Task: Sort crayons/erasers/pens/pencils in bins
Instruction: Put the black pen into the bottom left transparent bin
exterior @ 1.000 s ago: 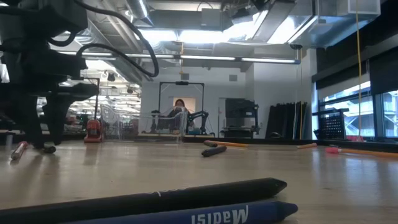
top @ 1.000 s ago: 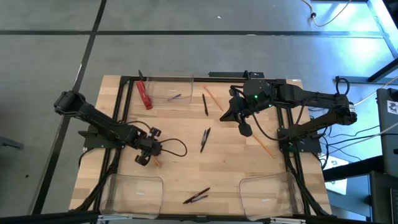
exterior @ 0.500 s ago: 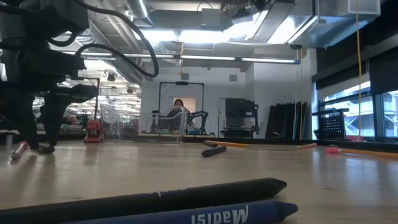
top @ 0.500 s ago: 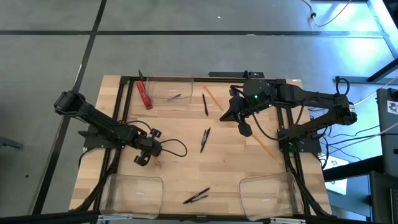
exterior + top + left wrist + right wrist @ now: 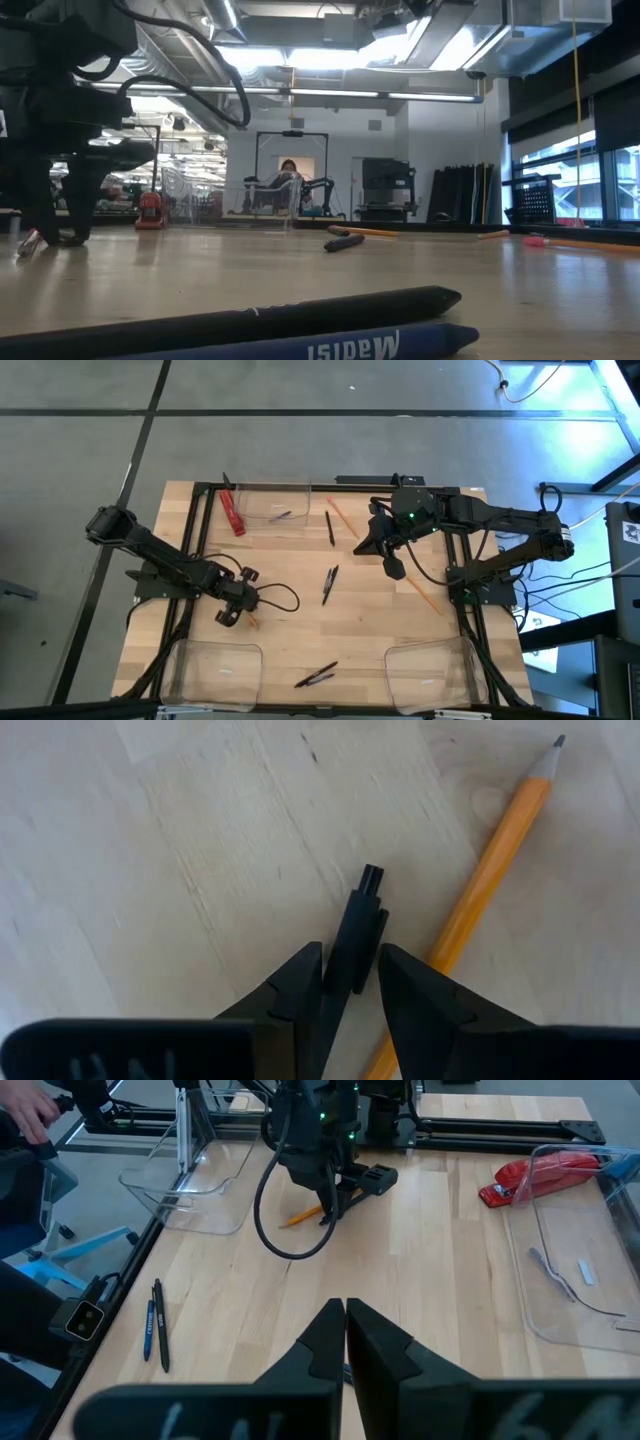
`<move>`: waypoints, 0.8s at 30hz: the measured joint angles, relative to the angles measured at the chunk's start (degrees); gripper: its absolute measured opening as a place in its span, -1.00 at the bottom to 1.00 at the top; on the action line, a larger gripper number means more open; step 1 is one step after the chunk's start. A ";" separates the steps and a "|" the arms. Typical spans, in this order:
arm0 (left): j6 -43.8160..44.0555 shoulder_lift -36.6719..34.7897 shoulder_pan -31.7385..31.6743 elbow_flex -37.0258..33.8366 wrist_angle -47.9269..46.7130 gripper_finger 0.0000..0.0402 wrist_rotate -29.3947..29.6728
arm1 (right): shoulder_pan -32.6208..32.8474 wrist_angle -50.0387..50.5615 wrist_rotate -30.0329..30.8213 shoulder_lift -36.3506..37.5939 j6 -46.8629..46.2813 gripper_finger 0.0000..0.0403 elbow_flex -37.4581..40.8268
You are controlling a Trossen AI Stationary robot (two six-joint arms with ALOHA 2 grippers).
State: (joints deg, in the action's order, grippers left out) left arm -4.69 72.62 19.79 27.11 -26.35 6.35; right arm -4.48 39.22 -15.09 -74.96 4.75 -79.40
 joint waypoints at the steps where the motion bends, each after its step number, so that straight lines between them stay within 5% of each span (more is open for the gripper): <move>1: -0.04 0.00 0.00 0.00 0.00 -0.52 -0.01 | 0.01 0.00 0.00 0.00 0.00 -0.91 0.00; 11: 0.28 0.07 0.04 -0.06 0.00 -0.72 -0.33 | 0.00 0.00 0.00 0.00 0.00 -0.91 0.00; 24: 12.15 0.11 -0.02 -0.07 1.06 -0.92 1.36 | 0.01 0.00 0.01 0.02 0.00 -0.91 0.00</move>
State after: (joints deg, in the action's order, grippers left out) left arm 7.46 72.73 19.77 27.05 -25.29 7.71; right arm -4.47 39.22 -15.08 -74.94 4.75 -79.40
